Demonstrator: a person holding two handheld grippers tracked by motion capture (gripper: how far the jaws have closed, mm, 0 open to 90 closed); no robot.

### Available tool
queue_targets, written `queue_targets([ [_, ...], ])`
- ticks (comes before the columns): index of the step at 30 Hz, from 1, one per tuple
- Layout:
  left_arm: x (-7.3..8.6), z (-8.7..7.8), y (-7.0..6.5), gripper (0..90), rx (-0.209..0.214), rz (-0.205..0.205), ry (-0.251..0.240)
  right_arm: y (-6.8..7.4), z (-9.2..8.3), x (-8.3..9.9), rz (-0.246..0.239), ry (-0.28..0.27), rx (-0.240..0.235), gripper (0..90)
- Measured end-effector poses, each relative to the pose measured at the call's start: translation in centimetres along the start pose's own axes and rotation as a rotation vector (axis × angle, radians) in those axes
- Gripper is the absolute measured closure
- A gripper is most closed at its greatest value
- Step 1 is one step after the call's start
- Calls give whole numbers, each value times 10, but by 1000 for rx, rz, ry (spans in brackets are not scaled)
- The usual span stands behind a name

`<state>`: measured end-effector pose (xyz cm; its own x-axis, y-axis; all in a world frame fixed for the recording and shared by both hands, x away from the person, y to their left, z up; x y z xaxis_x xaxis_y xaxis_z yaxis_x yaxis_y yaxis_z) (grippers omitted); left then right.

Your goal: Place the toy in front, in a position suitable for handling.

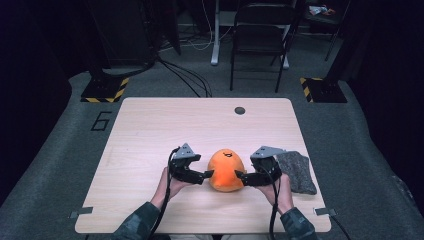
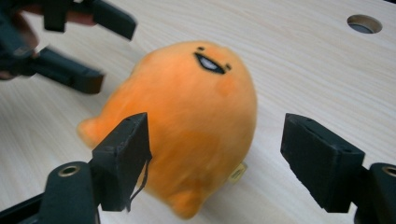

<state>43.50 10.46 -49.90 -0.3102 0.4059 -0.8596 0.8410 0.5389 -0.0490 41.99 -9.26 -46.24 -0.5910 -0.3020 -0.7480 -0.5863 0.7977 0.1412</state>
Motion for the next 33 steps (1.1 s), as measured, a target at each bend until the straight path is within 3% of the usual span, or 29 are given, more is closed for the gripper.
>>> queue_targets([
  [6,4,-5,-18,148,-13,-7,-6,-22,18,-11,18,15,-28,207],
  [9,5,-4,-35,151,-22,29,4,-27,26,-15,21,26,-44,206],
  [13,9,0,-44,154,-44,41,19,-32,33,-19,23,33,-65,205],
  [18,18,11,-48,202,-58,52,54,-35,50,-17,28,87,-109,216],
  [19,20,12,-47,260,-60,59,64,-35,55,-15,33,105,-126,244],
  [21,24,17,-47,283,-56,50,66,-34,57,-14,31,116,-141,257],
  [26,28,20,-45,365,-62,54,69,-30,67,-6,20,158,-201,431],
  [27,29,21,-45,389,-59,47,69,-28,69,-4,37,174,-216,460],
  [33,35,22,-45,569,-61,58,81,-22,73,1,33,175,-242,697],
])
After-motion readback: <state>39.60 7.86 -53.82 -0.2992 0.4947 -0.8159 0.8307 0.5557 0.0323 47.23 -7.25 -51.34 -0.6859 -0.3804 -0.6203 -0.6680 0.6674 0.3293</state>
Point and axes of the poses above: each handheld gripper's, and its own axes: z roughly forward along the jaws, x roughly out of its underside, y roughly to its left, the point moved 7 cm from there along z, roughly forward along the jaws, and after that the axes turned 7 degrees about z, right-handed, at the moved point
